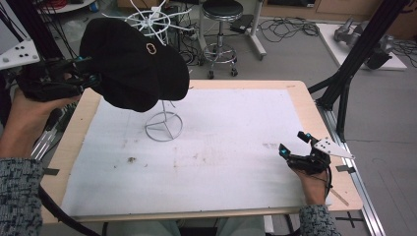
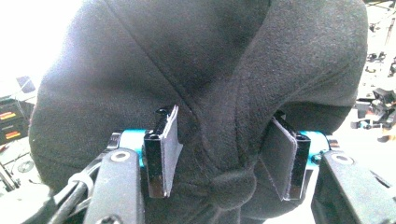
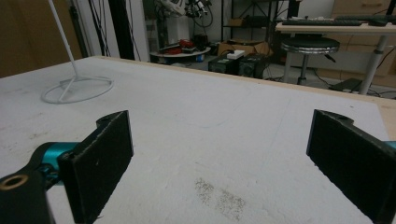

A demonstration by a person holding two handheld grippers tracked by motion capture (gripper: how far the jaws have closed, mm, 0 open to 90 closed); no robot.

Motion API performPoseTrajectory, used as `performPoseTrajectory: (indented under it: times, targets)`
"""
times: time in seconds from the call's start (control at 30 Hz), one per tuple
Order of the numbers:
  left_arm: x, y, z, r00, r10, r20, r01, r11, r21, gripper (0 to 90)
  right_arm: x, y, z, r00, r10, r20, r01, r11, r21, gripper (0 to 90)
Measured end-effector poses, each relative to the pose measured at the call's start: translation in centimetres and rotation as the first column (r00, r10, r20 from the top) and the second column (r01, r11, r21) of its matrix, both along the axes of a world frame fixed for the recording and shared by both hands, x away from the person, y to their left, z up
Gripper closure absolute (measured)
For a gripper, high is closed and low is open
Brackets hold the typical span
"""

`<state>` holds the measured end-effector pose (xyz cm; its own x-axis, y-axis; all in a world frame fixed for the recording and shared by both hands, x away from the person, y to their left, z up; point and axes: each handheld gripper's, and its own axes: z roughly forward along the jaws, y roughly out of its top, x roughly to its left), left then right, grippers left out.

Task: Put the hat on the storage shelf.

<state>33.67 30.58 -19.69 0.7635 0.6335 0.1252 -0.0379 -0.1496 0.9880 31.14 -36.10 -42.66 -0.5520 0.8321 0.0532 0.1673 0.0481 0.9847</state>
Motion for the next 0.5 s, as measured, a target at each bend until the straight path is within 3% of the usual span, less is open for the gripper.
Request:
performPoseTrajectory:
  times: [0.5]
  targets:
    - [-2.5, 1.8, 0.7, 0.999, 0.016, 0.041, -0.015, 0.9998, -0.011, 41.4, 0.0, -0.1, 0.0, 1.0, -0.002, 0.001, 0.002, 1.0, -0.001, 6.3]
